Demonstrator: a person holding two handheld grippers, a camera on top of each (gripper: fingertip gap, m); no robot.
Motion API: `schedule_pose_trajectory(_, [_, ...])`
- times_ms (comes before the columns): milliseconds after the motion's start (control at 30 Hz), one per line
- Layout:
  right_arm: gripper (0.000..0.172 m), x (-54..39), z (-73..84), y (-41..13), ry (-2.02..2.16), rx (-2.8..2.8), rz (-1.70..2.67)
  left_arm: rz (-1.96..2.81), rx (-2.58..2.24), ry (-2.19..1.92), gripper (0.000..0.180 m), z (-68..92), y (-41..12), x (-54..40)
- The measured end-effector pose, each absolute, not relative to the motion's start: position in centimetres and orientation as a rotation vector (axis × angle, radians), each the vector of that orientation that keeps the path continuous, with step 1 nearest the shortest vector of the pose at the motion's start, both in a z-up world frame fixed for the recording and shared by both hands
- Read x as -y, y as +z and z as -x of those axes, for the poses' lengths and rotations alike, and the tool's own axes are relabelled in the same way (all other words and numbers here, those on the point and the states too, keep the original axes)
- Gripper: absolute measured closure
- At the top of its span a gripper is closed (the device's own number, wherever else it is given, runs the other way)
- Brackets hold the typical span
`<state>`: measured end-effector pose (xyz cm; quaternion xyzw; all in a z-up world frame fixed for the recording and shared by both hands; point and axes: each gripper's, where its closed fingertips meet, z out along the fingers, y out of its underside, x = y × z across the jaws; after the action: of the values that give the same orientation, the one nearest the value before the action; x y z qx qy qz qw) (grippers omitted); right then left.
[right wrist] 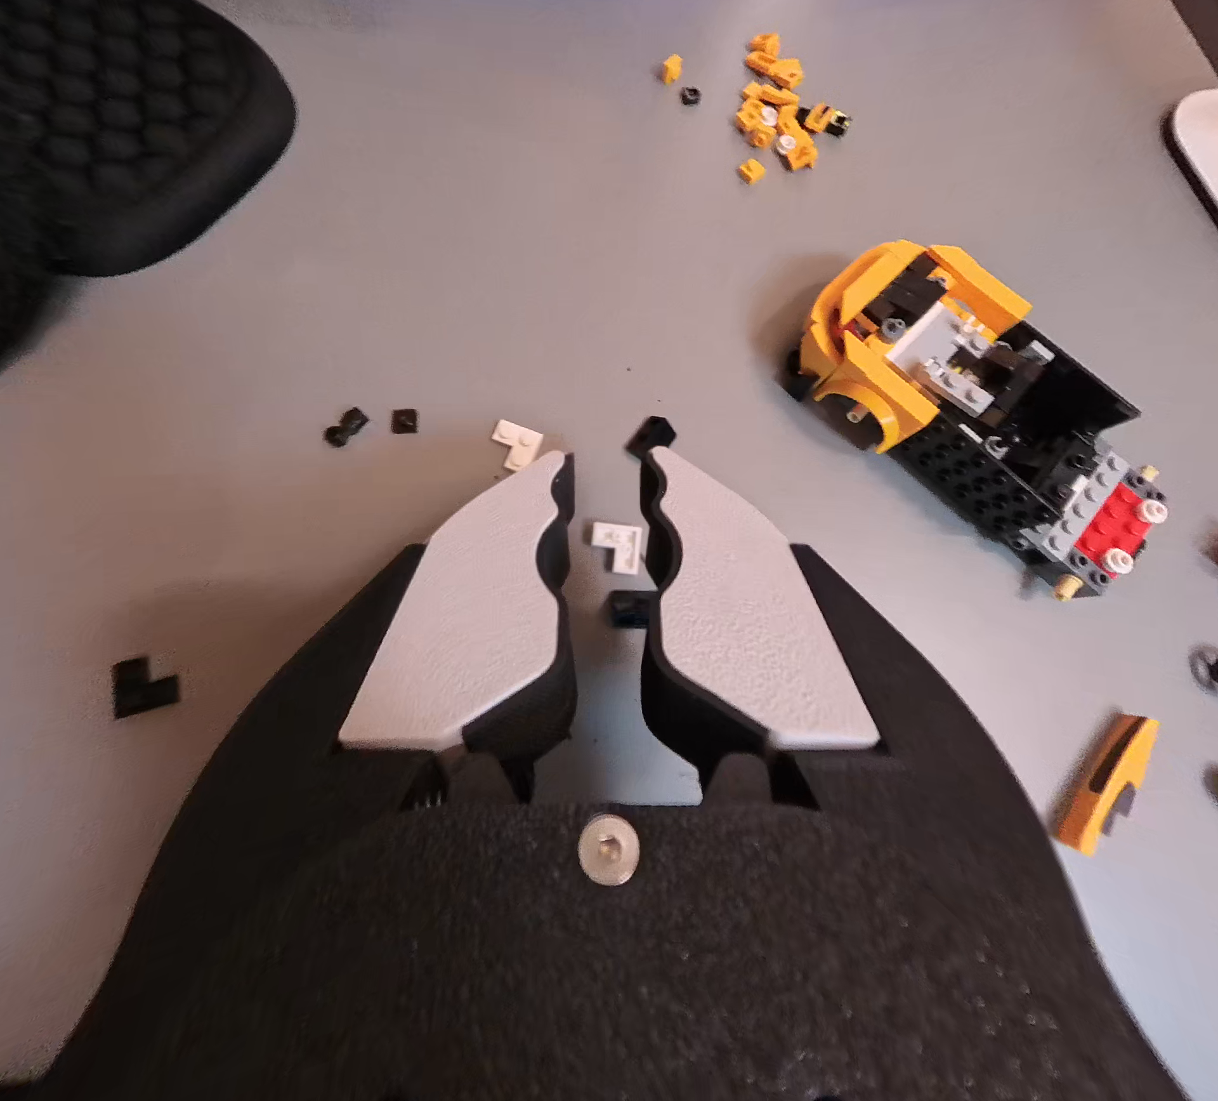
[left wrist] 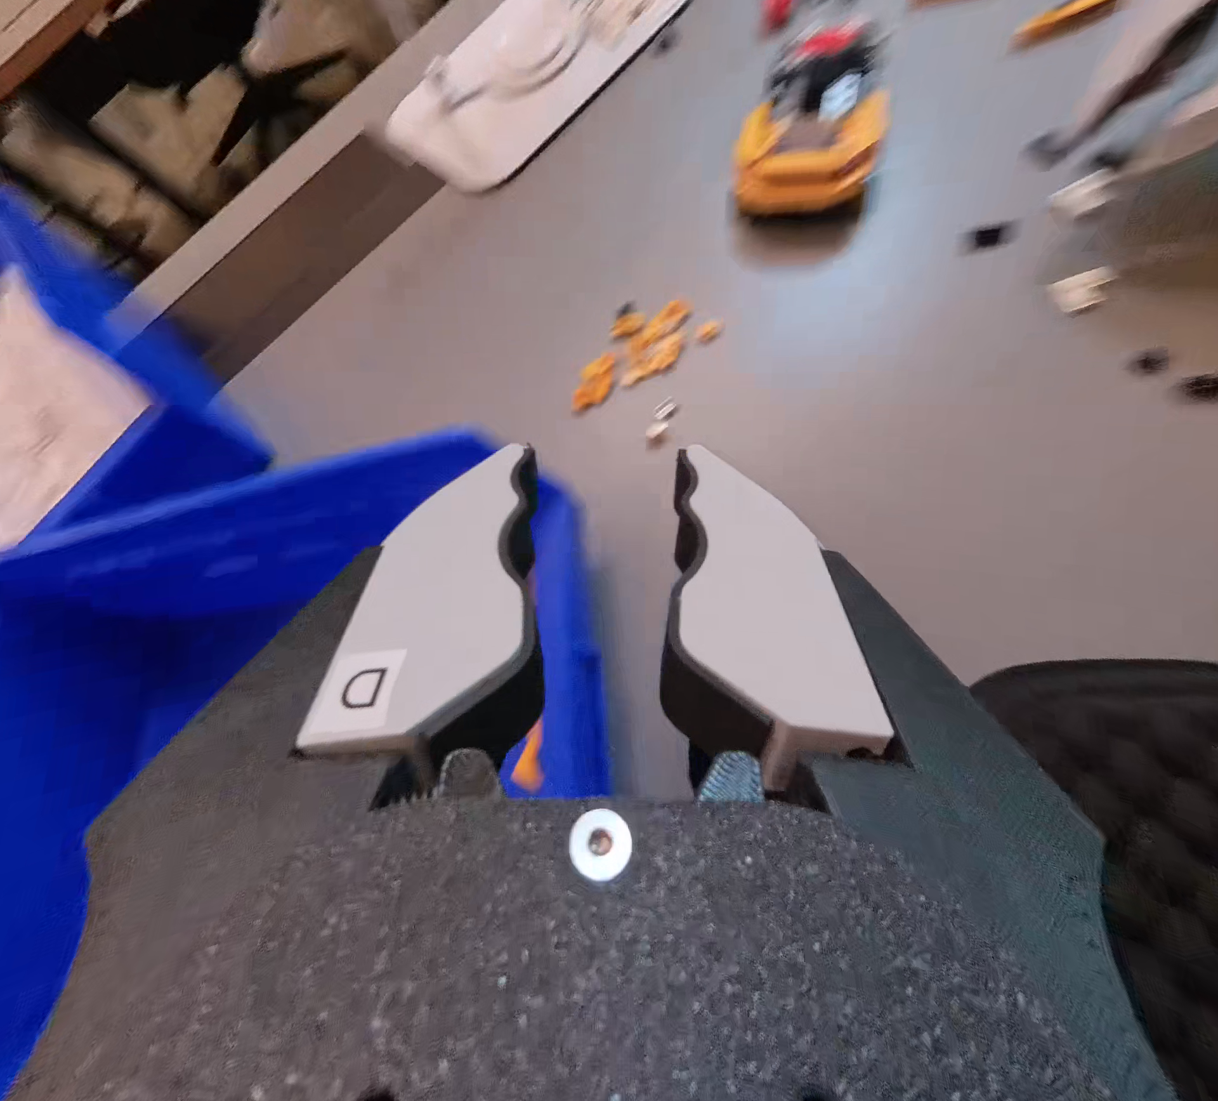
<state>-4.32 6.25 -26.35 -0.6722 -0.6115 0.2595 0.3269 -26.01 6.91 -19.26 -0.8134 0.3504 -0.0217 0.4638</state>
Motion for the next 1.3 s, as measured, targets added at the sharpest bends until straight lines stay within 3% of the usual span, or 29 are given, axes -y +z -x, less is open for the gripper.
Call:
schedule_pose_trajectory(267, [0.150, -7.8, 5.9, -29.5, 0.528, 1.652, 1.966, 1.903, -1.244, -0.264, 0.144, 15.4, -22.8, -5.7])
schedule_pose_trajectory(400, [0.161, -7.6, 6.1, -29.9, 0.498, 1.662, 2.048, 1.888, -1.281, -0.333, 0.147, 13.7, -24.0, -5.0])
schedule_pose_trajectory(700, [0.164, -3.2, 8.7, -24.7, 0.713, 1.762, 1.474, 1.624, -1.415, -0.478, 0.146, 9.2, -23.1, -2.4])
schedule_pose_trajectory(900, [0.165, -1.1, 8.8, -23.1, 0.812, 1.790, 1.354, 1.547, -1.535, -0.348, 0.173, 8.9, -23.3, -1.4])
schedule_pose_trajectory(1100, [0.154, -5.7, 3.6, -22.3, 0.626, 1.710, 1.540, 1.685, -1.301, -0.070, 0.179, 16.3, -20.1, -4.7])
schedule_pose_trajectory(1300, [0.150, -6.9, -1.6, -27.1, 0.541, 1.708, 1.817, 1.993, -0.877, 0.161, 0.180, 28.9, -19.2, -7.1])
